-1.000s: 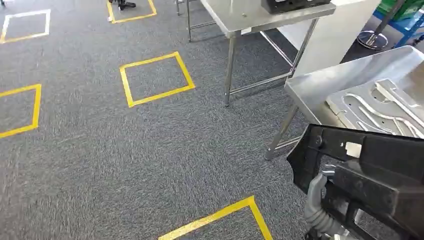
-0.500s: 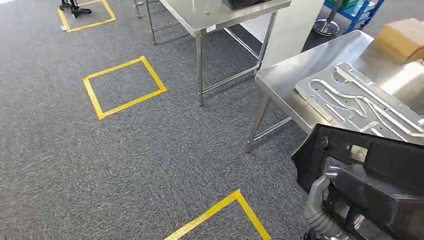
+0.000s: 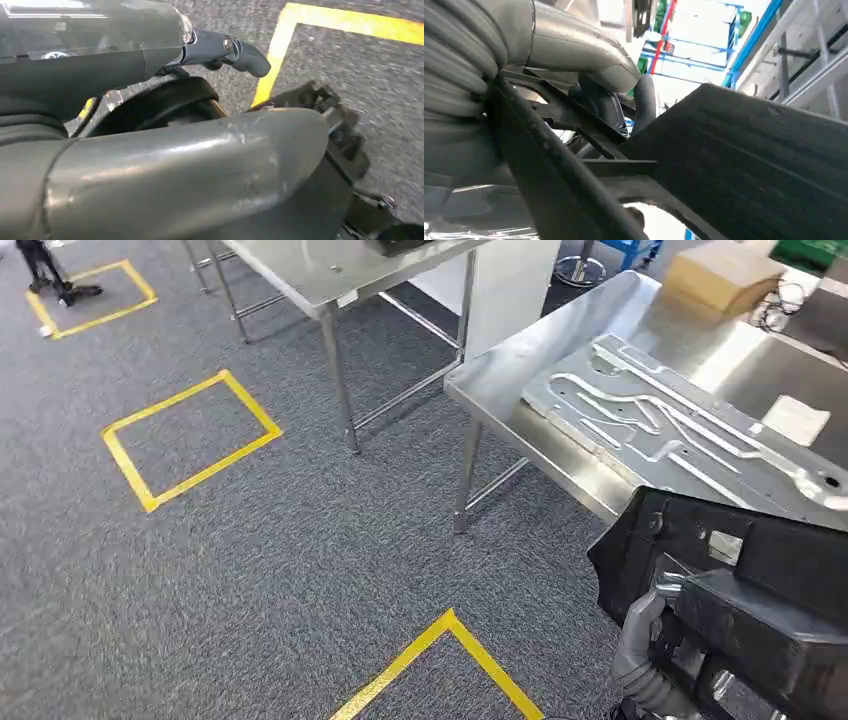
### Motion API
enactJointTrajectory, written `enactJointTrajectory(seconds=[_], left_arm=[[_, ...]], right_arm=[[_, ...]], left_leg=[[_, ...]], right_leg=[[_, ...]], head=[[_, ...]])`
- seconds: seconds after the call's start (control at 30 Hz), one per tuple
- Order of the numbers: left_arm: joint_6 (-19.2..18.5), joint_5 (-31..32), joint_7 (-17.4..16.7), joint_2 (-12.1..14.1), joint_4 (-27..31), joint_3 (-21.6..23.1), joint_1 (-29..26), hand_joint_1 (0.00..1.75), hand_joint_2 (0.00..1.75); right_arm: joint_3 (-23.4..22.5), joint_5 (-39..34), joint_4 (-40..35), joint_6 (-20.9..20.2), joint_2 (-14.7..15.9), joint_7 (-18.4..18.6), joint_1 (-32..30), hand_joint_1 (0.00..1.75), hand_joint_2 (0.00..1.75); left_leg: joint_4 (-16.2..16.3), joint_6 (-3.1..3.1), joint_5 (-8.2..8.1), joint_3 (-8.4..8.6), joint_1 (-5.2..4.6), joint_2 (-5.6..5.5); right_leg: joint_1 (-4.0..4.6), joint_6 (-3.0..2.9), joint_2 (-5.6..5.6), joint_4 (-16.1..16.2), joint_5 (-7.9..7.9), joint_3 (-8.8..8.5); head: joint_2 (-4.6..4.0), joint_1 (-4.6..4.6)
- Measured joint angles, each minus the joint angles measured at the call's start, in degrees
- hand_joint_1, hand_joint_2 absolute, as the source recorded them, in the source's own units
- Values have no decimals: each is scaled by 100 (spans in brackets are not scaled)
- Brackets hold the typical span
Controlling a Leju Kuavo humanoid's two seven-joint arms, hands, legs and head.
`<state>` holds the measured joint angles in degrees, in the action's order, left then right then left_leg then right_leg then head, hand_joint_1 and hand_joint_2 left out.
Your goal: Take the parts from the cabinet and place them on the table.
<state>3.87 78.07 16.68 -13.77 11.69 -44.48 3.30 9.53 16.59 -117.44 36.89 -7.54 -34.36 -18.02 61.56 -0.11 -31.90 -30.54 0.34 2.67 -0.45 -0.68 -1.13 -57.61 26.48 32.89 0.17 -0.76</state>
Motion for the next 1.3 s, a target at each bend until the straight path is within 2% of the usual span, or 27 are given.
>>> enactJointTrajectory(seconds=[0.07,0.1,0.13,0.17,0.23,0.27,0.3,0.43,0.47,0.5,0.53,0.57,0.63,0.67,0.7,0.73,0.77,0.8,0.93,0.97,1.03,1.1,1.13,1.17,1.23,1.27,1.3], left_arm=[[-2,22,0,-2,0,9,-14,0,0],[-2,50,0,-2,0,15,-25,0,0],[0,61,7,-2,0,22,-38,0,0],[31,61,-7,-2,0,24,-40,0,0],[111,63,-50,-20,0,24,-38,0,0],[151,63,-59,-44,0,24,-39,0,0],[166,63,-77,-46,-2,24,-41,0,0],[197,76,-92,-98,-4,33,-21,0,0],[199,79,-92,-120,-4,37,-19,0,0],[205,79,-92,-129,-4,44,-20,0,0],[212,79,-92,-140,-4,50,-25,0,0],[214,79,-92,-140,-4,50,-32,0,0],[232,87,-94,-140,-4,50,-46,0,0],[234,96,-94,-140,-4,52,-45,0,0],[236,105,-94,-142,-4,55,-41,0,0],[238,109,-94,-146,-4,57,-36,0,0],[245,109,-94,-153,-4,59,-31,0,0],[247,109,-94,-155,-4,59,-30,0,0],[247,109,-94,-160,-4,59,-19,0,0],[247,103,-94,-160,-4,59,-10,0,0],[247,81,-87,-162,-4,59,-12,0,0],[245,50,-90,-160,-4,57,-25,0,0],[238,5,-90,-158,-4,57,-31,0,0],[223,-9,-90,-157,-4,52,-34,0,0],[133,-18,-98,-151,-4,39,-30,0,0],[78,-20,-92,-140,-4,37,-29,0,0],[13,-20,-61,-120,-4,35,-35,0,0]], right_arm=[[7,4,2,0,-2,2,8,175,175],[9,7,4,2,-2,2,7,175,175],[13,7,11,2,-2,2,5,175,175],[20,7,17,2,-2,7,6,175,175],[31,7,17,11,-2,20,6,175,175],[33,7,17,20,-2,35,7,175,175],[35,2,20,22,-2,35,14,175,175],[35,-24,20,39,-2,61,-3,175,175],[35,-24,22,39,-2,68,-13,175,175],[35,-24,22,37,0,68,5,175,175],[35,-24,24,37,0,68,27,175,175],[35,-24,30,33,0,72,31,175,175],[35,-26,61,24,0,94,22,175,175],[35,-26,72,24,0,101,22,175,175],[35,-24,79,24,0,103,23,175,175],[35,-24,81,24,0,103,22,175,175],[35,-24,81,24,0,103,25,175,175],[35,-24,81,24,0,103,36,175,175],[35,-24,87,24,0,122,30,175,175],[35,-22,87,24,0,133,25,175,175],[37,-22,94,2,0,155,54,175,175],[37,-26,122,-28,0,179,66,175,175],[37,-31,142,-33,0,192,66,175,175],[37,-35,155,-37,0,199,67,175,175],[37,-37,168,-46,0,210,68,175,175],[37,-37,170,-50,0,221,73,175,175],[37,-37,181,-81,0,241,89,175,175]], left_leg=[[870,-15,-446,-411,13,-186],[1279,-27,-574,-618,13,-210],[1451,-31,-548,-726,13,-211],[1348,-25,-396,-709,13,-214],[543,6,146,-403,22,-272],[31,29,411,-199,37,-491],[-118,44,322,-151,43,-729],[-202,159,395,-118,10,-509],[-260,225,441,-98,40,-413],[-284,249,449,-91,38,-362],[-285,264,449,-96,34,-289],[-285,272,443,-98,27,-222],[-283,276,426,-102,25,-62],[-283,273,417,-97,25,12],[-283,258,405,-84,25,83],[-283,244,388,-58,25,148],[-283,220,370,-30,24,198],[-285,193,353,-7,11,245],[-318,64,305,77,-21,462],[-286,9,254,73,-9,404],[134,-23,-17,-76,16,-80],[1058,-41,-451,-528,20,-212],[1410,-52,-525,-715,20,-217],[1461,-50,-459,-761,21,-218],[909,-31,-25,-563,23,-234],[336,-11,303,-323,31,-324],[-72,11,460,-170,41,-526]], right_leg=[[2,-29,125,-5,-1,5],[9,-33,207,-10,1,7],[10,-33,296,-20,2,4],[10,-34,378,-30,4,-1],[7,-14,550,-74,23,-3],[2,8,623,-108,43,10],[29,37,666,-147,61,40],[-26,198,890,-131,16,110],[-37,215,692,-182,56,113],[-10,247,407,-344,188,188],[-17,278,260,-702,410,372],[-32,303,198,-1124,615,578],[-52,337,154,-1765,817,908],[-58,346,139,-1758,733,912],[-63,346,118,-1490,530,780],[-63,331,57,-985,254,498],[-49,302,-113,-469,35,212],[-11,262,-385,-107,45,38],[60,118,-126,-86,39,75],[-30,52,-47,-10,-7,12],[-23,-8,36,7,-19,3],[-12,-34,174,5,-15,7],[-5,-38,263,-3,-13,6],[-5,-39,337,-10,-12,3],[-6,-33,508,-39,-1,-6],[-8,-13,603,-71,14,-5],[-14,5,664,-105,35,14]], head=[[-2,11],[0,7],[0,9],[0,7],[-2,9],[0,13],[0,0],[0,2],[0,6],[-2,-48],[0,-70],[-2,-63],[0,-66],[-2,-70],[0,-66],[0,-68],[0,-68],[0,-66],[-2,-61],[0,-57],[0,-17],[0,-22],[-2,-15],[-2,-24],[0,-15],[-2,-17],[0,-15]])
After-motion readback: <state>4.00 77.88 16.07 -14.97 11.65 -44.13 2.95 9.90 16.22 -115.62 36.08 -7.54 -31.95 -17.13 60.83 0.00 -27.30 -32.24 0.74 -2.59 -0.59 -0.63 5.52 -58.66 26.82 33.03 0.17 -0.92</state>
